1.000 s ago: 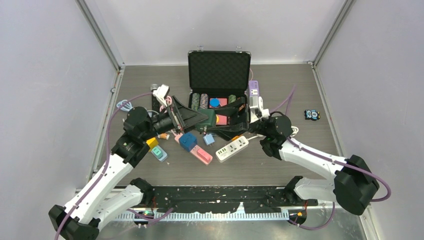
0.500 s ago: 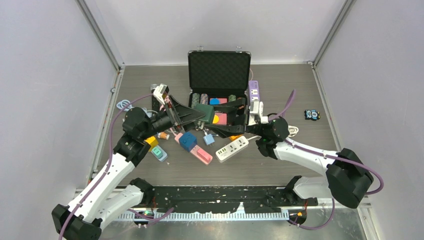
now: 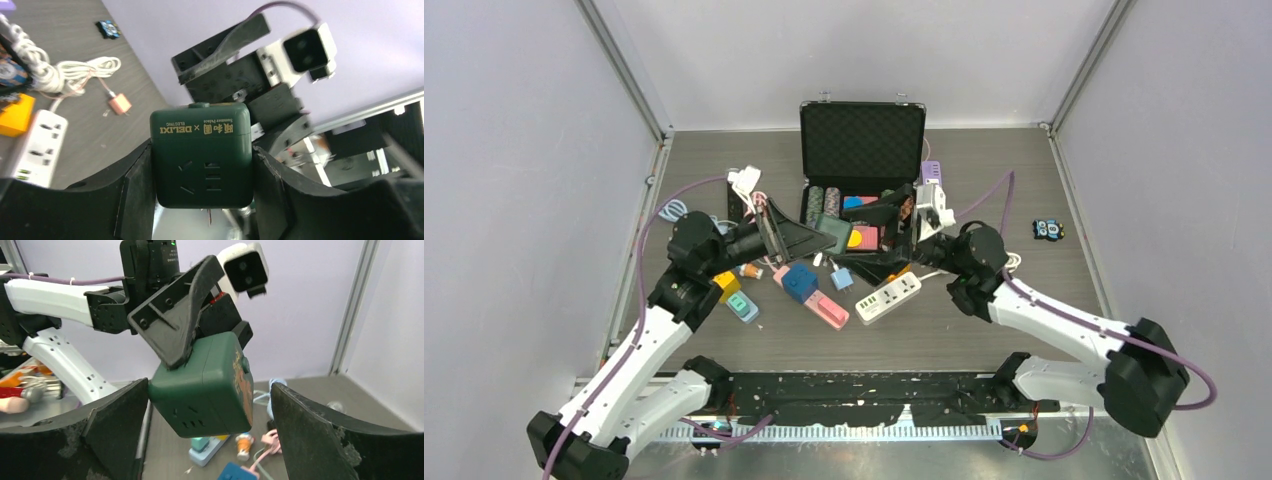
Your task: Insert the plug
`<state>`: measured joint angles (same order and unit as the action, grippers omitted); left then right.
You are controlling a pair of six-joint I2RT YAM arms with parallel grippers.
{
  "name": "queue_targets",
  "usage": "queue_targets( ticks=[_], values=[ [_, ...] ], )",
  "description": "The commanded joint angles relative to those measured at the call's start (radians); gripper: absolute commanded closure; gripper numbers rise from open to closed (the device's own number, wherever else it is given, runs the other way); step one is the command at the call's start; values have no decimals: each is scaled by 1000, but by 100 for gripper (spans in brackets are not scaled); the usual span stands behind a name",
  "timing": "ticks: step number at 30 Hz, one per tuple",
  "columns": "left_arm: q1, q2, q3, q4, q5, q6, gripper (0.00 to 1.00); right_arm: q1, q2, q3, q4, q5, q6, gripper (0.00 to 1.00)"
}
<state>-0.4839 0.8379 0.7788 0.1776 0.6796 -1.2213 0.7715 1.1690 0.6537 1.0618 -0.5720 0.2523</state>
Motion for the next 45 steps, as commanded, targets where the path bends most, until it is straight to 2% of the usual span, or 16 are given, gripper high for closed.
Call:
queue_targets(
  ticks=[1,2,6,9,14,18,23,30,37,39,41,45],
  values=[
    [5,-45,107,-162,48,415,100,1,-101,164,-431,-31,66,5],
    [5,-46,125,-218,58,496,100,1,-117,172,-486,-63,75,5],
    [5,-44,179,-385,112,714,100,0,-165,153,-457,-147,148,5],
    [6,-49,197,-424,200,820,100,1,-173,195,-590,-122,127,5],
    [5,-87,185,-442,279,1004,100,3,-167,212,-648,-95,123,5],
    [5,-112,186,-486,238,1141,100,8,-141,242,-720,-75,94,3],
    [5,-114,179,-500,225,1248,100,54,-128,238,-724,-119,29,5],
    [5,-130,147,-511,287,1400,100,127,-110,240,-730,-130,-103,5],
    [5,-167,117,-512,370,1448,100,148,-47,290,-755,-129,-144,5],
    [5,-168,117,-518,386,1455,100,151,-30,303,-760,-138,-151,2],
    [5,-171,117,-528,384,1462,100,155,-18,313,-762,-141,-150,7],
    [5,-169,126,-553,369,1473,100,156,-2,332,-779,-150,-139,27]
  ],
)
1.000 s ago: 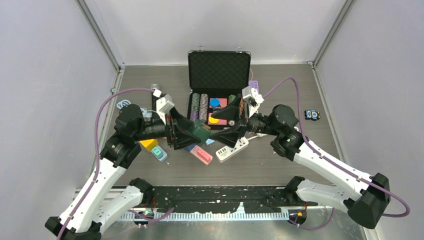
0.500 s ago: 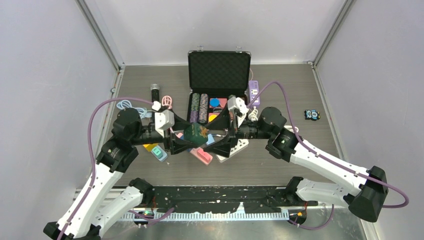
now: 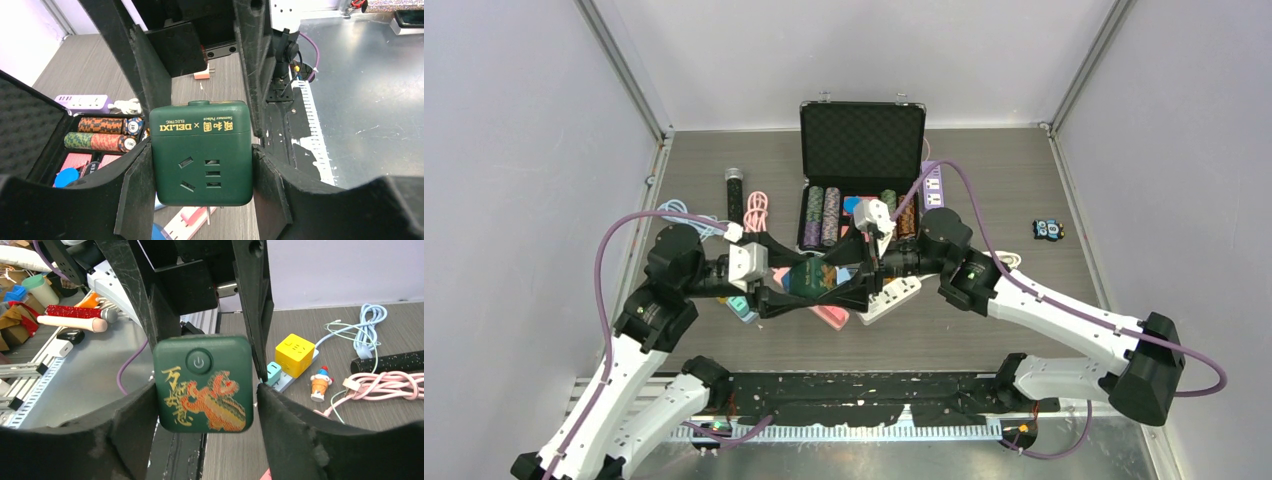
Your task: Insert the plug
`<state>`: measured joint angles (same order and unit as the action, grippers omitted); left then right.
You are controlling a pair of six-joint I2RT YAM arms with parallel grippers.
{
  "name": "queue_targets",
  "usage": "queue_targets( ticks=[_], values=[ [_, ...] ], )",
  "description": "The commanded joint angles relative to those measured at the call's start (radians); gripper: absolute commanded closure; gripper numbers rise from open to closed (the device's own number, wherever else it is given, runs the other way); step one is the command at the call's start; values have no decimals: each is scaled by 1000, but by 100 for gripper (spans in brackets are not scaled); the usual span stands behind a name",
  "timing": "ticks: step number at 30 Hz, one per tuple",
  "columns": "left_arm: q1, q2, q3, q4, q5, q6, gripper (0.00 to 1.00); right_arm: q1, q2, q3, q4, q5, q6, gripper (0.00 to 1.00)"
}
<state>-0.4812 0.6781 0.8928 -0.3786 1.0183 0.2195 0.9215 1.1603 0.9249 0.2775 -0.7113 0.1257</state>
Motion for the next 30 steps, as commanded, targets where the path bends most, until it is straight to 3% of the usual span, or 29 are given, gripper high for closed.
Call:
queue_targets(
  ticks=[1,3,4,7,11,13,22,27,30],
  values=[
    [3,-8,15,-1,28,31,100,6,9,64,2,-13,-12,35],
    [3,-2,25,-19,29,30,97,7,11,70,-8,-17,-10,47],
    [3,-2,28,-20,26,24,91,7,11,72,-16,-18,-10,53],
    [3,-7,35,-9,3,-5,65,8,11,78,-30,-11,-13,85],
    [3,-24,39,-6,-51,-57,35,8,-6,74,-29,-2,-10,94],
    [3,-36,41,-13,-82,-85,24,9,-25,64,-9,-20,-8,94],
    [3,-62,28,-27,-45,-109,16,7,-85,31,54,-72,-4,95],
    [3,-42,22,47,-84,-197,19,8,-76,32,64,-85,8,95],
    [3,-28,16,98,-38,-255,19,8,-68,31,62,-88,7,95]
  ],
)
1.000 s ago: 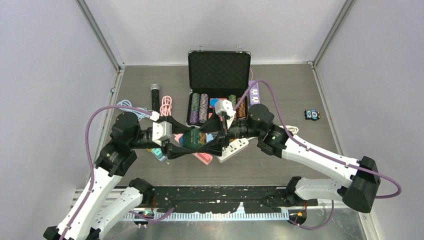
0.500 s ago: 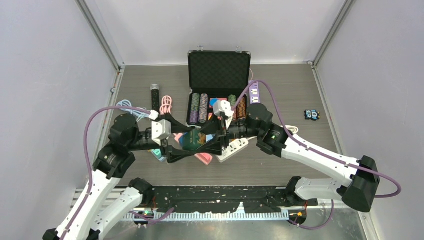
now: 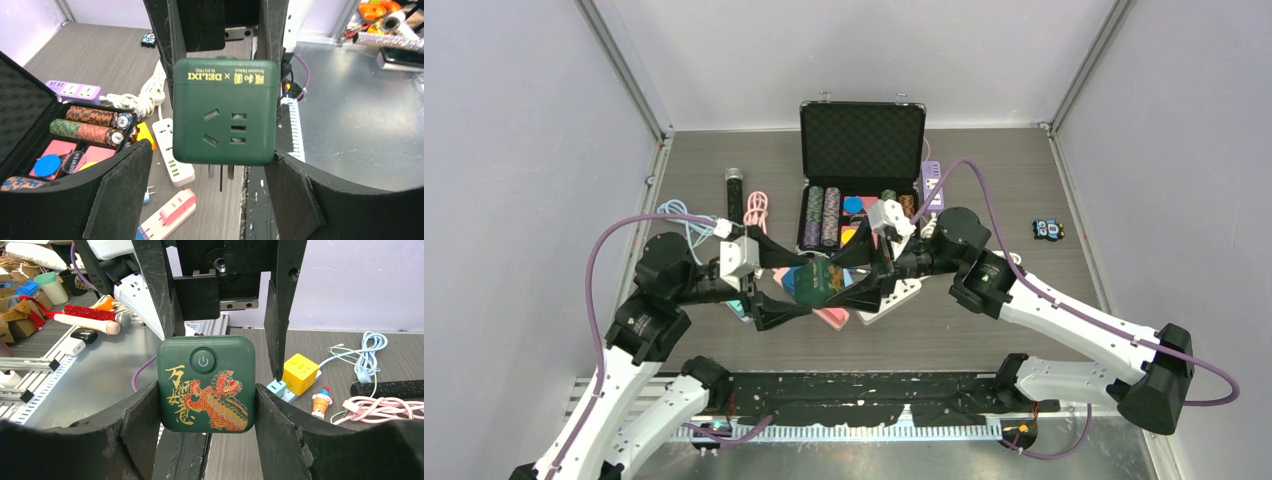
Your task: Insert the plug
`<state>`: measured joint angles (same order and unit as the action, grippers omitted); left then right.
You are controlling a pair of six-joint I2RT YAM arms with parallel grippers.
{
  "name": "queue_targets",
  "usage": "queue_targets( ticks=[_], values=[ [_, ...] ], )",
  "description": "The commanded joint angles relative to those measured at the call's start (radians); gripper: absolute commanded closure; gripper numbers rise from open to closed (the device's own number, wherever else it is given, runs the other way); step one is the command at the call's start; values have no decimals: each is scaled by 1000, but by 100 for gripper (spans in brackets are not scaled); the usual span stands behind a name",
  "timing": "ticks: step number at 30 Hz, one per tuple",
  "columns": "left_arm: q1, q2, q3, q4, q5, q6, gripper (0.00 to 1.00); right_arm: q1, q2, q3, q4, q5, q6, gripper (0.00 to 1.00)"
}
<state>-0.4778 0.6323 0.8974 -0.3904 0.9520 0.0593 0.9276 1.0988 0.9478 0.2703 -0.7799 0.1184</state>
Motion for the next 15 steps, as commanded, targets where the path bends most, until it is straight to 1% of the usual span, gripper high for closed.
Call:
queue_targets(
  ticks=[1,6,7,9,11,12,13,14,15],
  values=[
    [-1,20,7,125,54,-108,18,2,-2,8,69,-21,14,95],
    [-1,15,-10,143,80,-121,16,2,7,9,68,-17,12,95],
    [-1,14,-12,143,81,-122,18,2,8,9,69,-16,11,95],
    [-1,18,-14,142,83,-121,33,1,8,9,69,-15,10,95],
    [-1,23,-13,135,79,-114,55,2,8,9,71,-17,10,95],
    [-1,27,-10,132,75,-106,69,2,8,9,72,-19,8,95],
    [-1,32,-7,130,73,-102,86,2,7,9,73,-17,8,95],
    [-1,36,-1,125,66,-94,98,2,9,10,72,-13,1,94],
    [-1,42,7,114,58,-86,100,3,9,11,62,-12,-4,92]
  ],
)
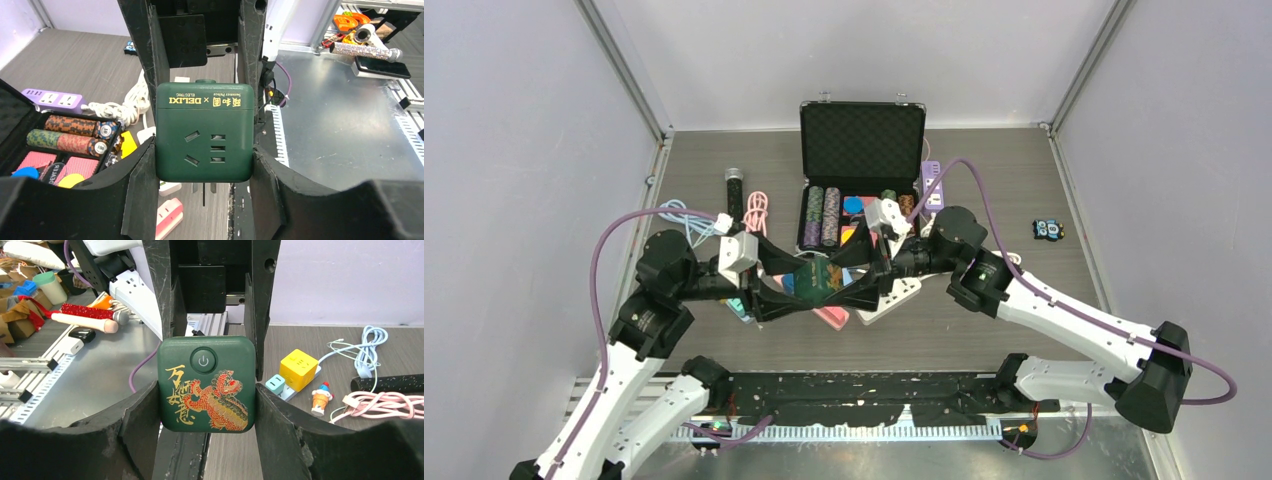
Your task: Insert the plug
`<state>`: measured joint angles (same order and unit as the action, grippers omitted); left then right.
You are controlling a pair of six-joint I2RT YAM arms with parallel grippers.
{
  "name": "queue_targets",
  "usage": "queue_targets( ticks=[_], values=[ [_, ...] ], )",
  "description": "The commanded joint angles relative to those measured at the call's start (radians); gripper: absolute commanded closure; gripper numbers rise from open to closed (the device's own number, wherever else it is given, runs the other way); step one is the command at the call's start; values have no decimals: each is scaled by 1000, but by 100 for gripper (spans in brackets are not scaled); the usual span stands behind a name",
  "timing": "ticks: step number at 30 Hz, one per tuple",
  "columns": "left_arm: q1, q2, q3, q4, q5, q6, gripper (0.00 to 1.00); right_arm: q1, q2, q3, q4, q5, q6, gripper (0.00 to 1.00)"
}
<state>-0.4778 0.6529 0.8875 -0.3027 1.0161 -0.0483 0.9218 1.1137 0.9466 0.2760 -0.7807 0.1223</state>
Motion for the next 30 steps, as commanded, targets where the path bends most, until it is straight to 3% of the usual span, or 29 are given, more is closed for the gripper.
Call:
queue_targets(
  ticks=[1,4,6,16,22,24,26,27,30],
  values=[
    [0,26,29,11,-8,29,100,10,-1,20,48,-11,-20,89],
    [0,41,40,-1,2,41,100,16,14,47,-16,-9,-53,51],
    [-1,43,38,-1,3,42,100,21,26,65,-46,2,-69,38],
    [-1,38,36,-20,13,44,100,31,49,88,-88,5,-93,24],
    [-1,45,37,-22,13,44,100,34,55,92,-99,13,-92,28],
    [-1,49,39,-22,13,40,100,33,57,94,-100,22,-88,33],
    [0,54,42,-27,8,38,100,33,61,99,-104,40,-83,46],
    [-1,56,44,-33,0,36,93,33,62,103,-112,48,-80,58],
    [-1,50,45,-52,-38,36,43,32,63,108,-134,121,-75,85]
  ],
)
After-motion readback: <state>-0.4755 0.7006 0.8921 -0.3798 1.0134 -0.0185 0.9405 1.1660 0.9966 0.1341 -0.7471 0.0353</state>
